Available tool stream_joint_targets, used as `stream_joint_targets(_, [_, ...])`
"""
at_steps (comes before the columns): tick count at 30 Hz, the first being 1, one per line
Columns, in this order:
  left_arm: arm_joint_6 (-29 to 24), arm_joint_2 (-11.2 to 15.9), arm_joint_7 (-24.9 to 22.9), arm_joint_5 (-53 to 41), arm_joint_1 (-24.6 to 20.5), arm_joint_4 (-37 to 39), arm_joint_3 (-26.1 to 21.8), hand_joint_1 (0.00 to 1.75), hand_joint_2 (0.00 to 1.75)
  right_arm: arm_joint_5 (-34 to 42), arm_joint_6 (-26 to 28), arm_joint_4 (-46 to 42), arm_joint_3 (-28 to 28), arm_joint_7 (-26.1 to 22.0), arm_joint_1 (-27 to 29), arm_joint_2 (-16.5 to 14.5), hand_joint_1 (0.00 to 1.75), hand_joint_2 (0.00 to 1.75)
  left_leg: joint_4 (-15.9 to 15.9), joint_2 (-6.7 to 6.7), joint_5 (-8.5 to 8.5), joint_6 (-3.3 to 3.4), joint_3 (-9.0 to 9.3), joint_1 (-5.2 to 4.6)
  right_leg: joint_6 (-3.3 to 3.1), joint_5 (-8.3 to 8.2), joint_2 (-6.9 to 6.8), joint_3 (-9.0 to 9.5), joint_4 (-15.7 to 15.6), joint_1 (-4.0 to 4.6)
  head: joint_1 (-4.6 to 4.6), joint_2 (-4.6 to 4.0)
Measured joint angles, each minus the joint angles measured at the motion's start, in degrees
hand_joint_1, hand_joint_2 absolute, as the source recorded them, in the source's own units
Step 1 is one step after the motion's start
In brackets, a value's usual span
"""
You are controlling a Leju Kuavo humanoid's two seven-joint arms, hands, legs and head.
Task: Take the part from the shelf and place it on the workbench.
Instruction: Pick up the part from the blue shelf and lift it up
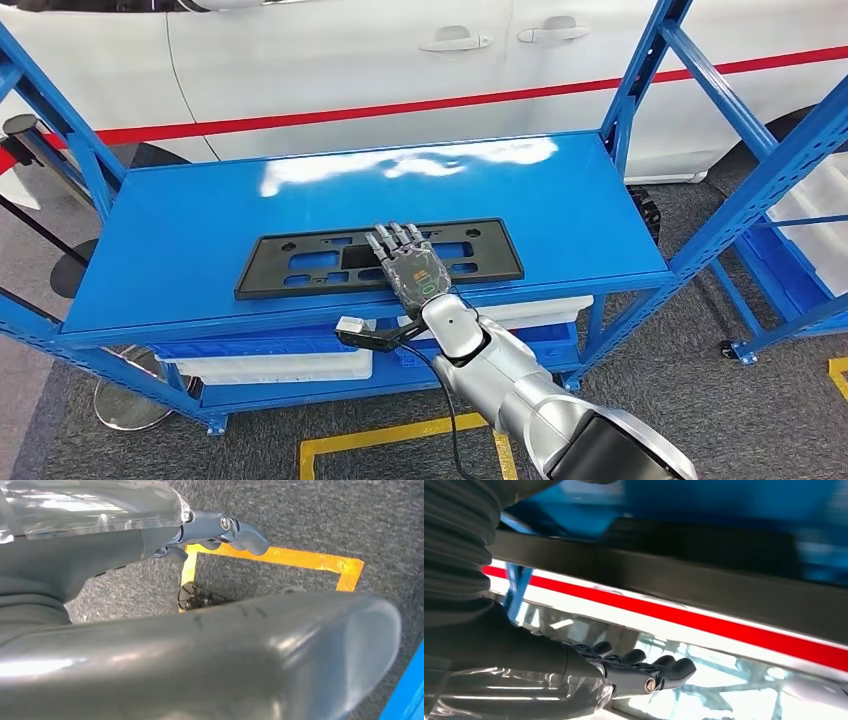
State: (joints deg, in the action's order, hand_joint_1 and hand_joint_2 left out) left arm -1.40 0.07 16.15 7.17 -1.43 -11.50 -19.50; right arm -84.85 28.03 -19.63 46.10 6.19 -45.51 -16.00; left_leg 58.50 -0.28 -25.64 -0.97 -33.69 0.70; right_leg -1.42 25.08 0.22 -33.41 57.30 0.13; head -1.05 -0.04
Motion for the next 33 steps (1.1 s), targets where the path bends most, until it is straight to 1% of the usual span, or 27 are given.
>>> stream_joint_targets(1, [0.0,0.0,0.0,0.0,0.0,0.0,0.0,0.0,0.0,-0.1,-0.9,0.1,0.0,0.3,-0.1,0.0,1.39,1.75,1.6,0.01,-1.17,-0.22,-0.67,0.0,-0.3,-0.22,-0.08,0.22,-0.4,-0.21,-0.05,0.0])
stream_joint_targets(2, [0.0,0.1,0.0,-0.1,0.0,0.0,0.0,0.0,0.0,-0.2,-1.8,0.3,0.0,0.4,-0.2,-0.1,1.67,1.75,4.6,0.02,-2.91,-0.39,-1.98,0.09,-0.48,-0.35,-0.17,0.34,-0.6,-0.28,-0.09,0.0])
stream_joint_targets(4, [-0.1,0.1,0.0,-0.1,0.0,0.0,0.0,0.0,0.0,-0.3,-3.4,0.8,0.0,0.5,-0.3,-0.1,1.72,1.75,12.0,0.04,-6.31,-0.78,-5.44,0.17,-0.69,-0.36,-0.21,0.21,-0.6,-0.21,-0.13,0.0])
stream_joint_targets(5, [-0.1,0.1,0.0,-0.1,0.0,0.0,0.0,0.0,0.0,-0.3,-3.9,1.0,0.0,0.5,-0.2,-0.1,1.73,1.75,14.6,0.04,-6.97,-0.97,-6.64,0.21,-0.7,-0.33,-0.2,0.16,-0.5,-0.18,-0.13,0.0])
stream_joint_targets(6, [-0.1,0.1,0.0,-0.1,0.0,0.0,0.0,0.0,0.0,-0.3,-4.2,1.1,0.0,0.5,-0.2,-0.2,1.73,1.75,15.2,0.05,-6.57,-1.12,-6.93,0.27,-0.7,-0.26,-0.19,0.13,-0.3,-0.17,-0.12,0.0])
stream_joint_targets(7, [-0.1,0.1,0.0,-0.1,0.0,0.0,0.0,0.0,0.0,-0.3,-4.4,1.3,0.0,0.4,-0.2,-0.2,1.72,1.75,13.6,0.06,-5.19,-1.24,-6.21,0.37,-0.65,-0.15,-0.17,0.12,-0.2,-0.19,-0.13,0.0])
stream_joint_targets(9, [-0.1,0.2,0.0,-0.1,0.0,0.0,0.0,0.0,0.0,-0.3,-4.5,1.5,0.0,0.4,-0.2,-0.2,1.66,1.75,6.6,0.09,-1.55,-1.36,-2.82,0.62,-0.29,0.26,-0.1,0.03,0.5,-0.19,-0.13,0.0])
stream_joint_targets(10, [-0.1,0.2,0.0,-0.1,-0.1,0.0,0.0,0.0,0.0,-0.4,-4.5,1.5,0.0,0.3,-0.3,-0.2,1.64,1.75,3.3,0.05,-0.46,-1.19,-1.27,0.62,0.0,0.52,-0.03,-0.17,0.9,-0.1,-0.11,0.0])
stream_joint_targets(11, [-0.1,0.2,0.0,-0.1,-0.1,0.0,0.0,0.0,0.0,-0.4,-4.5,1.5,0.0,0.2,-0.4,-0.2,1.63,1.75,1.4,0.0,0.0,-0.91,-0.35,0.58,0.28,0.7,0.02,-0.39,1.3,0.01,-0.08,0.0])
stream_joint_targets(14, [0.0,0.2,0.3,0.0,-0.1,0.0,0.0,0.0,0.0,-0.6,-4.6,1.6,0.0,-0.3,-0.6,-0.2,1.63,1.75,0.4,-0.06,-0.03,0.35,-0.02,0.44,1.01,0.88,0.08,-0.72,1.7,0.1,-0.03,0.0])
stream_joint_targets(15, [0.1,0.2,0.4,0.1,-0.1,0.0,0.0,0.0,0.0,-0.7,-4.6,1.6,0.0,-0.4,-0.6,-0.2,1.63,1.75,0.2,-0.01,0.09,0.73,0.02,0.5,1.3,1.32,0.07,-0.88,2.2,0.03,-0.02,0.0])
stream_joint_targets(16, [0.2,0.1,0.5,0.1,-0.1,0.0,0.0,0.0,0.0,-0.7,-4.6,1.6,0.0,-0.5,-0.6,-0.2,1.63,1.75,0.1,0.04,0.22,1.11,0.05,0.58,1.61,2.3,0.07,-1.45,3.5,-0.05,0.02,0.0])
stream_joint_targets(17, [0.3,0.1,0.6,0.2,-0.1,0.0,0.0,0.0,0.0,-0.8,-4.6,1.6,-0.1,-0.6,-0.6,-0.2,1.63,1.75,0.0,0.1,0.31,1.39,0.06,0.67,1.9,3.85,0.06,-2.6,6.1,-0.19,0.04,0.0])
stream_joint_targets(19, [0.6,0.1,0.9,0.1,-0.2,0.0,-0.1,0.0,0.0,-0.9,-4.6,1.7,-0.1,-0.7,-0.6,-0.2,1.63,1.75,0.0,0.16,0.31,1.61,-0.04,0.66,2.31,7.35,0.04,-6.2,13.6,-0.42,0.07,0.0])
stream_joint_targets(20, [0.8,0.2,1.3,0.1,-0.2,0.0,-0.1,0.0,0.0,-0.9,-4.6,1.7,-0.1,-0.7,-0.5,-0.1,1.63,1.75,0.0,0.17,0.3,1.62,-0.06,0.66,2.43,8.25,0.02,-7.71,16.6,-0.54,0.07,0.0])
stream_joint_targets(21, [1.0,0.2,1.9,-0.1,-0.2,0.0,-0.1,0.0,0.0,-0.9,-4.5,1.8,-0.2,-0.8,-0.5,-0.1,1.63,1.75,0.0,0.15,0.29,1.62,-0.05,0.65,2.47,8.11,0.01,-8.41,17.8,-0.63,0.07,0.0])
stream_joint_targets(22, [1.1,0.2,2.7,-0.3,-0.2,0.0,-0.1,0.0,0.0,-0.8,-4.4,1.8,-0.4,-1.0,-0.5,-0.1,1.62,1.75,0.0,0.09,0.27,1.6,0.01,0.66,2.41,6.87,0.0,-7.98,16.7,-0.7,0.07,0.0])
stream_joint_targets(23, [1.1,0.2,3.7,-0.6,-0.2,0.0,-0.2,0.0,0.44,-0.6,-4.2,1.8,-0.7,-1.2,-0.5,-0.1,1.63,1.75,0.0,0.02,0.23,1.55,0.11,0.66,2.24,4.88,-0.01,-6.55,13.7,-0.75,0.07,0.0])
stream_joint_targets(24, [1.0,0.2,4.7,-0.9,-0.3,0.0,-0.2,0.0,0.87,-0.3,-4.0,1.8,-1.0,-1.6,-0.6,-0.1,1.62,1.75,0.0,-0.06,0.18,1.46,0.21,0.66,1.97,2.9,-0.03,-4.64,9.6,-0.75,0.08,0.0])
stream_joint_targets(25, [0.8,0.2,5.5,-1.1,-0.3,0.0,-0.2,0.0,1.31,0.1,-3.8,1.8,-1.4,-2.0,-0.6,-0.1,1.62,1.75,0.0,-0.14,0.09,1.26,0.23,0.55,1.7,1.48,-0.04,-2.87,5.8,-0.62,0.07,0.0])
stream_joint_targets(26, [0.5,0.2,6.0,-1.3,-0.4,0.0,-0.2,0.0,1.75,0.8,-3.4,1.7,-1.9,-2.7,-0.7,-0.2,1.62,1.75,0.1,-0.19,0.06,0.96,0.19,0.49,1.47,0.7,-0.02,-1.7,3.2,-0.46,0.06,0.0])
stream_joint_targets(27, [0.2,0.2,6.3,-1.4,-0.5,0.0,-0.2,0.0,1.75,1.8,-3.0,1.7,-2.5,-3.6,-0.7,-0.2,1.62,1.75,0.0,-0.22,0.04,0.61,0.13,0.43,1.3,0.57,0.03,-1.21,2.0,-0.27,0.04,0.0])
stream_joint_targets(28, [0.0,0.2,6.6,-1.6,-0.5,0.0,-0.2,0.0,1.75,3.3,-2.6,1.5,-3.2,-4.9,-0.7,-0.2,1.62,1.75,0.0,-0.22,0.06,0.21,0.1,0.41,1.15,0.64,0.1,-1.17,1.7,-0.07,0.03,0.0])
stream_joint_targets(30, [-0.4,0.3,6.9,-1.8,-0.6,0.0,-0.2,0.0,1.75,7.8,-1.7,0.8,-5.4,-8.7,-0.8,-0.3,1.62,1.75,0.1,-0.15,-0.23,-0.5,0.1,0.6,0.55,0.33,0.2,-0.97,1.2,-0.23,0.02,0.0])
stream_joint_targets(31, [-0.4,0.3,7.1,-1.8,-0.6,0.0,-0.2,0.0,1.75,10.9,-1.3,0.3,-6.9,-11.4,-0.8,-0.5,1.62,1.75,1.1,-0.1,-1.01,-0.76,-0.23,0.69,0.13,0.16,0.19,-0.76,0.9,-0.33,0.01,0.0])
stream_joint_targets(32, [-0.2,0.3,7.5,-1.6,-0.6,0.0,-0.3,0.0,1.75,14.2,-1.1,-0.4,-8.4,-14.5,-0.9,-0.6,1.62,1.75,3.3,-0.06,-2.38,-0.95,-1.08,0.77,-0.24,0.02,0.18,-0.55,0.6,-0.45,-0.02,0.0])
stream_joint_targets(33, [0.3,0.3,8.1,-1.1,-0.6,0.0,-0.5,0.0,1.75,18.2,-1.1,-1.2,-10.2,-18.5,-1.0,-0.7,1.62,1.75,6.6,-0.03,-4.2,-1.08,-2.47,0.81,-0.48,-0.02,0.18,-0.44,0.4,-0.35,-0.03,0.0])
